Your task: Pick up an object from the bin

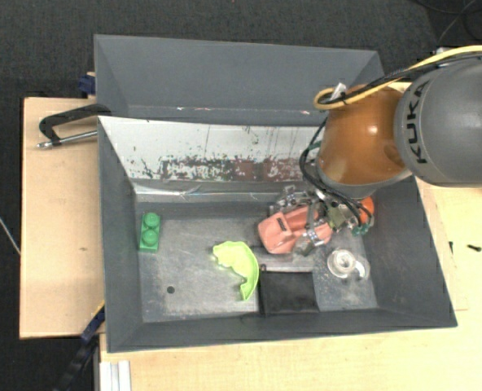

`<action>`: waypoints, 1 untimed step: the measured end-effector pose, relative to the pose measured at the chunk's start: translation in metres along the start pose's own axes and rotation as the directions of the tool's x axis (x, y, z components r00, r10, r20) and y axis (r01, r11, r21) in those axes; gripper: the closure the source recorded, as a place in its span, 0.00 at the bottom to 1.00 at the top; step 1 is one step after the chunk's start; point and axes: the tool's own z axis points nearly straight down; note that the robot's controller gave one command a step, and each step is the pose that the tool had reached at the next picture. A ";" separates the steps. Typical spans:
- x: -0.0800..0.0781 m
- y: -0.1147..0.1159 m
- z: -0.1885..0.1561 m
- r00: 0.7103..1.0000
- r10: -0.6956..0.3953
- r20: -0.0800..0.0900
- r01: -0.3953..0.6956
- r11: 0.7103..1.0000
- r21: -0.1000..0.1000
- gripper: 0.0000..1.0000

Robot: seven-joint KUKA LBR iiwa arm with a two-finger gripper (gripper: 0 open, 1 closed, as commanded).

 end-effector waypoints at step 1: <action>0.001 0.000 -0.011 1.000 0.001 -0.003 -0.001 1.000 -0.001 1.00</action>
Offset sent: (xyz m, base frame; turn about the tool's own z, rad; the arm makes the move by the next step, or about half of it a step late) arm -0.0001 -0.0001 0.0079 0.0000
